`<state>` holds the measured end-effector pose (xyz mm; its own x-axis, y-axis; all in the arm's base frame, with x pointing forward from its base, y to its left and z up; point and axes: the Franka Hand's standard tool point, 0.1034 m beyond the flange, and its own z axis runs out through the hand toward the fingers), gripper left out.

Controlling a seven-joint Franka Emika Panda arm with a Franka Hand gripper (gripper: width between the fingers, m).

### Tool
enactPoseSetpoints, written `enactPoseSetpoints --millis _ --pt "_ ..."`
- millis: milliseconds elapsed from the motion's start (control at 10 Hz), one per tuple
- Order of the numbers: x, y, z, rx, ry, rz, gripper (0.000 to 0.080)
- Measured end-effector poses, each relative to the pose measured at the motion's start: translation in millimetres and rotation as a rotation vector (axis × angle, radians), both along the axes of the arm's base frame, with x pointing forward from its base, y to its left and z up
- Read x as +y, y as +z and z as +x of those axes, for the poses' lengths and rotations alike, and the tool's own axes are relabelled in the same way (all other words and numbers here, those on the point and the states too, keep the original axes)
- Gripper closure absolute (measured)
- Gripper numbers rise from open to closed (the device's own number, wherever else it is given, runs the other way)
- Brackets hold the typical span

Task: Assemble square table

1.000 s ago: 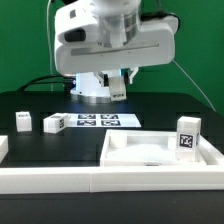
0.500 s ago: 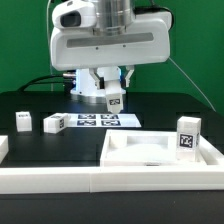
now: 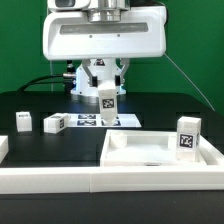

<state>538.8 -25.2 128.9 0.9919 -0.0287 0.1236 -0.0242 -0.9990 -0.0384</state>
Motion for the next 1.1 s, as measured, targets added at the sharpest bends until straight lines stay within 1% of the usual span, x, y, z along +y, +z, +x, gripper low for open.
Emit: enactPoseSetpoints --millis 200,300,400,500,900,1000,1100 --pt "-7.3 -0.1 4.4 -0.152 -0.012 -0.04 0.0509" --pt "-6.8 0.0 7.4 -0.199 -0.016 -0.053 0.0508" --pt "-7.1 3.3 15.1 -0.277 -0.014 -0.078 0.0508" --pt "-3.7 0.7 13.8 -0.26 -0.009 -0.072 0.0508" --pt "-4.5 -0.5 14.0 -0.258 -0.007 -0.074 0.0508" --pt "-4.9 -2.5 16.7 -0.258 -0.001 -0.077 0.0508" --pt "-7.2 -1.1 24.9 -0.262 0.014 -0.082 0.0508"
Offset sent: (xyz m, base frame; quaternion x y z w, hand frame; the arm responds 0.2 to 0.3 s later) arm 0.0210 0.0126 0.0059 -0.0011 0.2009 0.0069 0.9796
